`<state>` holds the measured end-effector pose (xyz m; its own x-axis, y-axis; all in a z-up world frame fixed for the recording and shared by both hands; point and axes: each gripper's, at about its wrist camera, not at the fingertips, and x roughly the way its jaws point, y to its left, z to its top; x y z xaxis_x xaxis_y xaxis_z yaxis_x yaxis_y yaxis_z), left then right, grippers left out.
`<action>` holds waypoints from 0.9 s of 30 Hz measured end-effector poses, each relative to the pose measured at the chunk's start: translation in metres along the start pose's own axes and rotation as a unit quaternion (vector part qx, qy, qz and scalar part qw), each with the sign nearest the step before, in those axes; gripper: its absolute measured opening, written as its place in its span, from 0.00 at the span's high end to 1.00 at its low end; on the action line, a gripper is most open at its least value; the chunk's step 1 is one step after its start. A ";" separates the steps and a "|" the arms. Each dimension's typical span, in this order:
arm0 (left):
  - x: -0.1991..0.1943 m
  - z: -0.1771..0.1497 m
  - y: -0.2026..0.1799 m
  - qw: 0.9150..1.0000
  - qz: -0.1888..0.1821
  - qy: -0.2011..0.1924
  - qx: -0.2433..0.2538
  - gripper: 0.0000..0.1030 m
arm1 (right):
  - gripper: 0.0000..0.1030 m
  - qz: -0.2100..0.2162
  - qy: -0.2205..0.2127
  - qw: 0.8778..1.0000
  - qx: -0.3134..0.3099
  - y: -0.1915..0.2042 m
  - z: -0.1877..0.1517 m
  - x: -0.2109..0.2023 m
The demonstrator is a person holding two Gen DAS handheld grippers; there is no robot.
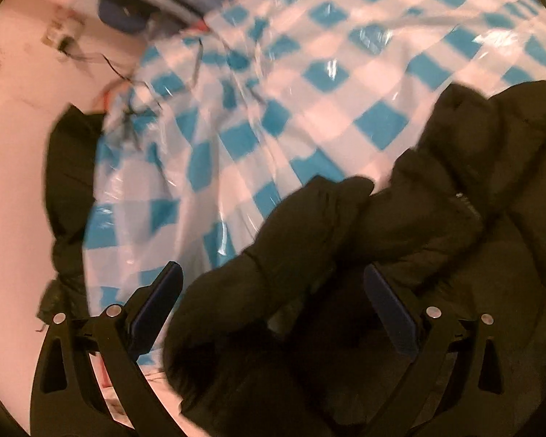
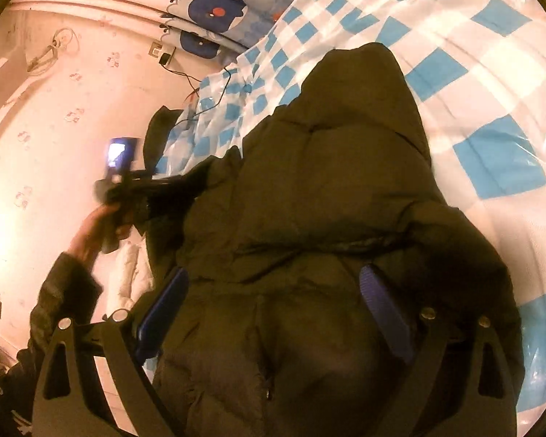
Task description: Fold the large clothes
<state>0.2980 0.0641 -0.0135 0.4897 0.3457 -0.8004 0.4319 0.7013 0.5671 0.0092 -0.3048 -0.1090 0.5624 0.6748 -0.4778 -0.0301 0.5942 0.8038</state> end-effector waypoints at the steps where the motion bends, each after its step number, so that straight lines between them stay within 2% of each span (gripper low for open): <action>1: 0.010 0.001 -0.004 1.000 0.008 0.008 0.006 0.07 | 0.11 0.005 0.000 1.000 0.005 -0.002 0.000 0.000; 4: 0.034 0.002 -0.008 0.999 0.001 0.033 0.008 0.09 | 0.11 0.014 -0.001 1.000 0.020 -0.008 -0.003 -0.002; 5: 0.041 0.002 -0.008 0.999 0.008 0.041 0.006 0.18 | 0.11 0.015 -0.001 1.000 0.022 -0.008 -0.003 -0.001; 6: 0.047 0.003 -0.006 0.999 0.007 0.048 0.002 0.24 | 0.11 0.015 -0.001 1.000 0.023 -0.009 -0.004 -0.002; 7: 0.053 0.003 -0.002 0.998 -0.002 0.058 -0.013 0.36 | 0.11 0.015 -0.001 1.000 0.022 -0.009 -0.004 -0.002; 8: 0.058 0.001 0.003 0.997 -0.016 0.063 -0.032 0.59 | 0.11 0.015 -0.001 1.000 0.022 -0.009 -0.006 -0.005; 10: 0.070 0.000 0.013 0.994 -0.036 0.078 -0.064 0.92 | 0.11 0.012 -0.001 1.000 0.020 -0.009 -0.007 -0.004; 11: 0.071 -0.003 0.018 0.993 -0.031 0.078 -0.081 0.95 | 0.11 0.012 -0.001 1.000 0.021 -0.010 -0.007 -0.004; 14: 0.056 -0.013 0.039 0.988 -0.033 0.053 -0.140 0.98 | 0.11 0.013 -0.002 1.000 0.025 -0.011 -0.008 -0.005; 16: 0.037 -0.024 0.059 0.979 -0.051 0.025 -0.198 0.98 | 0.11 0.015 -0.003 1.000 0.027 -0.011 -0.008 -0.006; 17: 0.020 -0.034 0.074 0.970 -0.063 0.005 -0.234 0.98 | 0.11 0.016 -0.004 0.999 0.028 -0.013 -0.008 -0.007; 20: -0.026 -0.059 0.105 0.949 -0.099 -0.045 -0.295 0.98 | 0.11 0.020 -0.008 0.999 0.035 -0.015 -0.007 -0.008; 21: -0.038 -0.065 0.112 0.943 -0.109 -0.056 -0.309 0.98 | 0.11 0.022 -0.010 0.999 0.038 -0.015 -0.008 -0.009; 24: -0.091 -0.085 0.134 0.919 -0.157 -0.110 -0.346 0.98 | 0.11 0.023 -0.013 0.999 0.043 -0.016 -0.008 -0.009; 27: -0.137 -0.092 0.142 0.895 -0.206 -0.153 -0.365 0.98 | 0.11 0.030 -0.018 0.998 0.050 -0.015 -0.009 -0.011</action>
<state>0.2228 0.1734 0.1585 0.6352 -0.1434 -0.7590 0.0677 0.9892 -0.1302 -0.0038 -0.3172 -0.1191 0.5912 0.6911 -0.4158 0.0173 0.5045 0.8632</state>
